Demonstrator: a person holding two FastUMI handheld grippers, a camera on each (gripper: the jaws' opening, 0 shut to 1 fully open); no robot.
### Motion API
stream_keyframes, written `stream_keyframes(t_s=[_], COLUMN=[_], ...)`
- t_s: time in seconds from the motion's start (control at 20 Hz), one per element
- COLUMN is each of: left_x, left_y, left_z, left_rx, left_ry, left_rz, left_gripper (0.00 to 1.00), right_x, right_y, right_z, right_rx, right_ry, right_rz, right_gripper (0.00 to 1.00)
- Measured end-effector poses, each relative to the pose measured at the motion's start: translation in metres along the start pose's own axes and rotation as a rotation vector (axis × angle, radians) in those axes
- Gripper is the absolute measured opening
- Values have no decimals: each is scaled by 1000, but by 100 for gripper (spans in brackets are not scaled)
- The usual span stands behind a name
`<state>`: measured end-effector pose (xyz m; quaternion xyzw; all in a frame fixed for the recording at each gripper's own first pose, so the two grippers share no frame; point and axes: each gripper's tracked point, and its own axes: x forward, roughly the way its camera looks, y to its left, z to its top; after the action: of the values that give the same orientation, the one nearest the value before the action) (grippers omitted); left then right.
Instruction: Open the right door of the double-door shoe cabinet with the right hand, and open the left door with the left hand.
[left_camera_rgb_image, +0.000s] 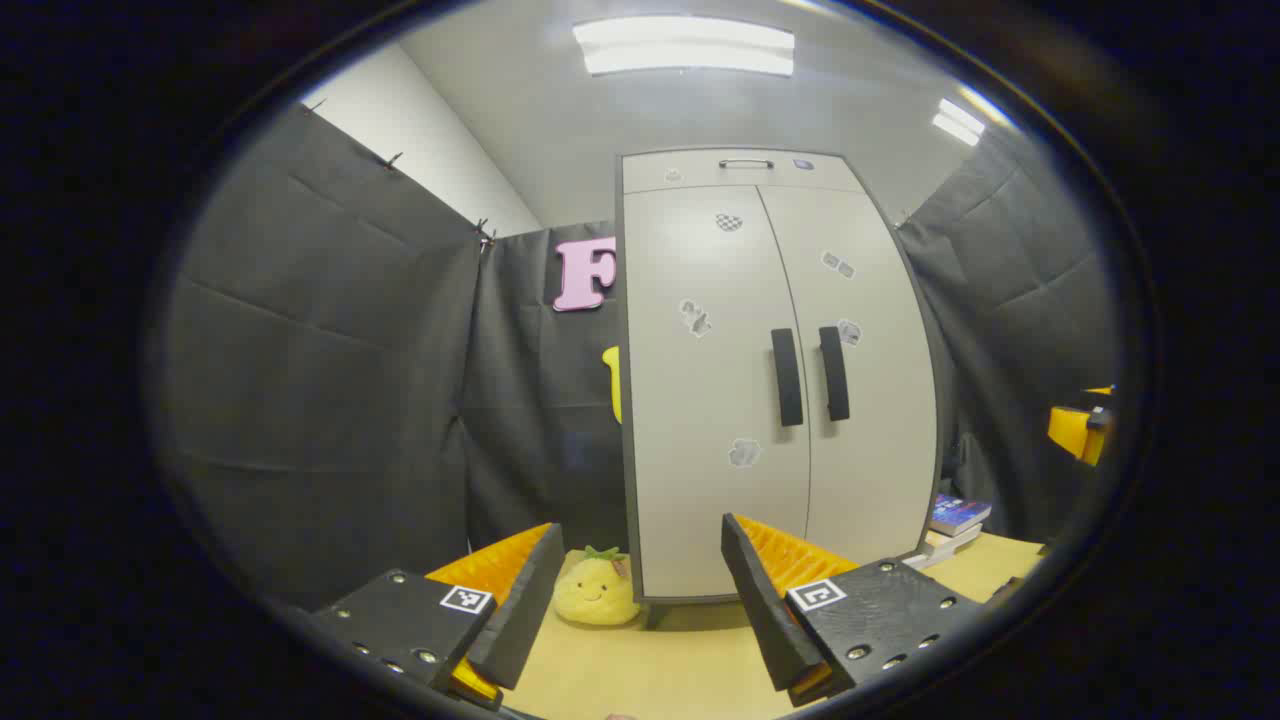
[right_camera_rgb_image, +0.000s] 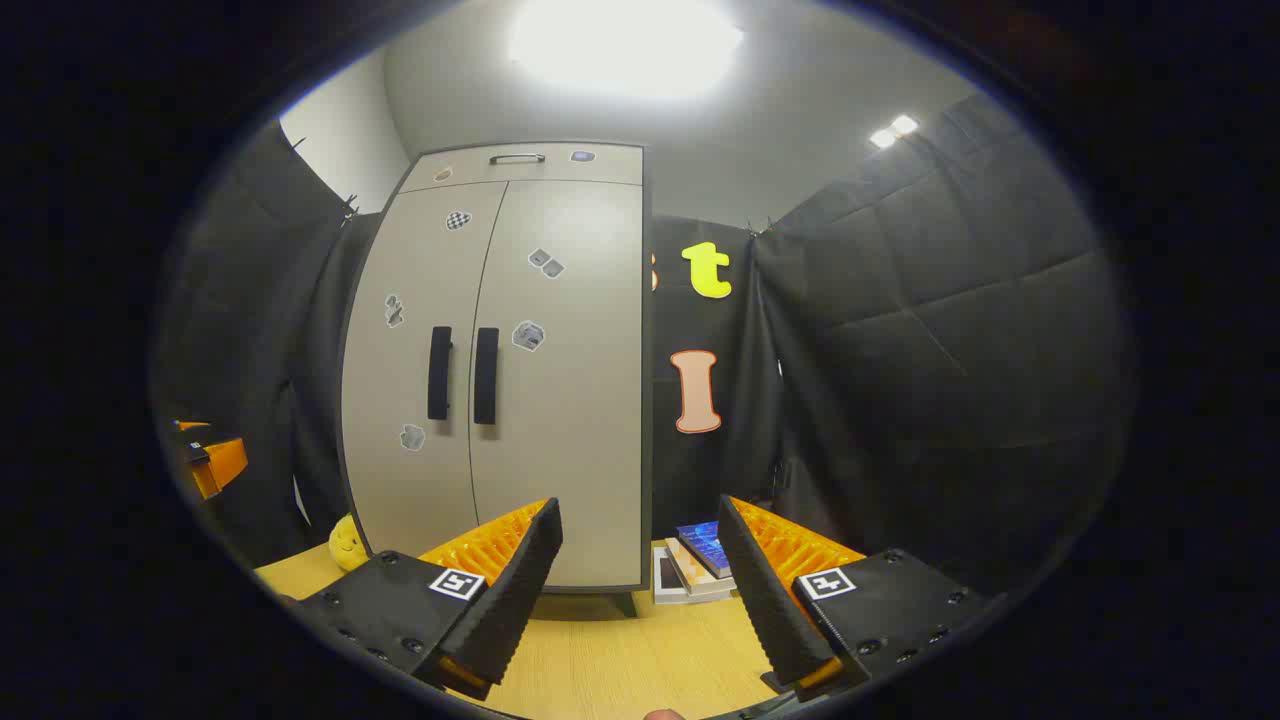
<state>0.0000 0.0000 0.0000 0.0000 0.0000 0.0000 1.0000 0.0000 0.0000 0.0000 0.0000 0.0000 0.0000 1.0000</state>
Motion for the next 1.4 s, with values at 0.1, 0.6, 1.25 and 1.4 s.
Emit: stream_keyframes(t_s=[0.1, 0.6, 1.25, 1.4], left_x=[3, 10, -2, -5], left_y=[-4, -14, -4, 9], left_z=[1, 6, -4, -6], left_rx=[-1, 31, 35, 42], left_ry=[-3, -16, 6, 11], left_rz=[-4, 1, 48, 75], left_gripper=[92, 92, 91, 91], right_x=[5, 25, 74, 90], right_y=[2, -2, 34, 49], right_z=[-2, -11, 27, 41], right_rx=[7, 18, 51, 44], right_ry=[3, 16, -19, -42], right_rz=[1, 21, 118, 156], right_gripper=[98, 98, 98, 98])
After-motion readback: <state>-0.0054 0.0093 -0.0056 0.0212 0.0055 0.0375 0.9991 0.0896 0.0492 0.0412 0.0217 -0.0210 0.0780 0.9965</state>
